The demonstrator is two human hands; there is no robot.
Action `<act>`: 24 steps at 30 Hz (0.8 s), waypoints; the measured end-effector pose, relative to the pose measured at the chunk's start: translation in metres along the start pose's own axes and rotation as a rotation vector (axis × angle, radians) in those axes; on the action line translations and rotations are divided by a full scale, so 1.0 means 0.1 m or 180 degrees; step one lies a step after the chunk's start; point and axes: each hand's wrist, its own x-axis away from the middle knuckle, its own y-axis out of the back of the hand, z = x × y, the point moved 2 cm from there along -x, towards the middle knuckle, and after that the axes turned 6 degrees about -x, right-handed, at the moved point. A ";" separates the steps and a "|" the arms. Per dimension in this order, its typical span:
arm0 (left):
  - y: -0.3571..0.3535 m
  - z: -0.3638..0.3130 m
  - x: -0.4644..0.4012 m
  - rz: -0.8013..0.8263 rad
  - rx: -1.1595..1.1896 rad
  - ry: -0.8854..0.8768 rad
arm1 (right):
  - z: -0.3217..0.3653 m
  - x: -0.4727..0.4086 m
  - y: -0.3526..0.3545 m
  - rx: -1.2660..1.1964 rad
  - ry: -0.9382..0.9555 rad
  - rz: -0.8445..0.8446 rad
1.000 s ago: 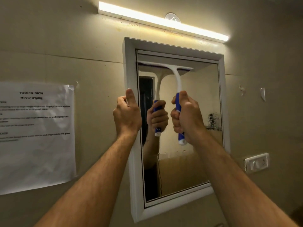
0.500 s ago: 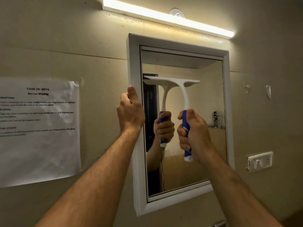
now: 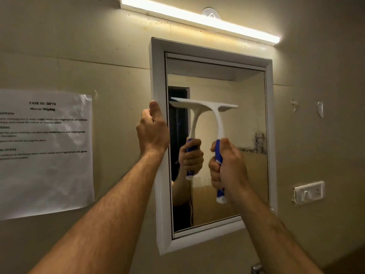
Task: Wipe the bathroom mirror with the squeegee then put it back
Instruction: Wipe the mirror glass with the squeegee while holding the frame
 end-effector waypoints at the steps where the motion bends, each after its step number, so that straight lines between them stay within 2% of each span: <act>1: 0.00 0.00 0.00 -0.0010 -0.0006 0.0010 | 0.03 -0.04 -0.03 0.0010 0.0003 0.0020; 10: 0.01 -0.03 0.01 -0.0005 -0.0018 0.0058 | -0.55 0.46 0.20 0.0231 -0.0061 0.0085; 19: 0.01 -0.03 -0.01 0.0037 0.0030 -0.0010 | -0.23 0.15 0.07 0.0051 -0.0048 0.0118; 24: 0.04 -0.06 0.02 0.0039 0.0027 0.0035 | -0.57 0.49 0.20 0.0101 -0.0221 0.0090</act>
